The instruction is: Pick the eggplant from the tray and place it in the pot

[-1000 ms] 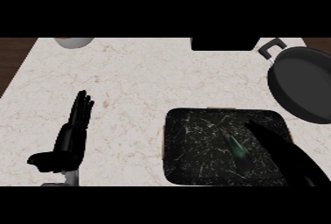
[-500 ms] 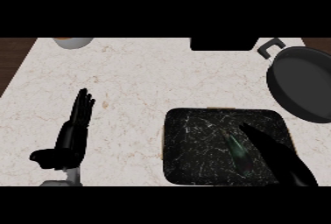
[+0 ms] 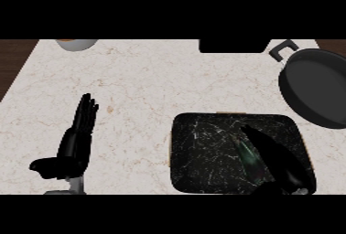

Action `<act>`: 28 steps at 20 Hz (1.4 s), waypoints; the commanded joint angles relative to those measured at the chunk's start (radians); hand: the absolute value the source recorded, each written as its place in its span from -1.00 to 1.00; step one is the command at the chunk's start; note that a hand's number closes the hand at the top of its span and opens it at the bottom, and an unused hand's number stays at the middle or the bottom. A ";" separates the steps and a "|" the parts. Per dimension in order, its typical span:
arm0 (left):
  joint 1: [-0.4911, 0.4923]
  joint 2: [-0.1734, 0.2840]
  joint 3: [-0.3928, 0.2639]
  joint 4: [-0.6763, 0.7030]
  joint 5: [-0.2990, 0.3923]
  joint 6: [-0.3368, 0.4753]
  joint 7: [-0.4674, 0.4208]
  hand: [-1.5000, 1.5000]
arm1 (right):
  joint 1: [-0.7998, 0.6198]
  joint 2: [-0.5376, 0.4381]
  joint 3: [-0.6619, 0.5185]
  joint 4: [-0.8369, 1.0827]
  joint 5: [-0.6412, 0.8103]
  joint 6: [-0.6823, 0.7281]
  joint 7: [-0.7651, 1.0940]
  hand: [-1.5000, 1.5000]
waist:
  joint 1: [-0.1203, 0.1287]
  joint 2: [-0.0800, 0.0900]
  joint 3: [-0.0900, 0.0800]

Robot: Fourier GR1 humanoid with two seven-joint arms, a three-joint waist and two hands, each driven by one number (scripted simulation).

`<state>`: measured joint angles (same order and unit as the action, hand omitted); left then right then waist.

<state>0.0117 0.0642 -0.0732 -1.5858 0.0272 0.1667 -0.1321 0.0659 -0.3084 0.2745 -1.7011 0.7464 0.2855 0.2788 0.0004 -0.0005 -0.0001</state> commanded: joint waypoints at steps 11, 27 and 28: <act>-0.050 0.003 0.041 -0.014 -0.001 -0.015 0.063 0.00 | 0.026 0.027 -0.013 0.063 0.164 -0.213 -0.210 1.00 | -0.003 0.000 0.000; -0.076 -0.028 -0.051 -0.028 -0.042 -0.042 0.048 0.00 | -0.491 0.049 -0.496 0.412 0.314 -0.289 0.508 1.00 | 0.145 0.066 -0.002; -0.069 -0.031 -0.063 -0.031 -0.042 -0.048 0.047 0.00 | -0.535 0.024 -0.508 0.437 0.358 -0.307 0.557 1.00 | 0.159 0.061 -0.003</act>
<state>-0.0524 0.0353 -0.1136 -1.6140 -0.0124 0.1354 -0.0833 -0.3357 -0.2478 -0.1456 -1.3550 1.0240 0.0243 0.6605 0.1107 0.0526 -0.0028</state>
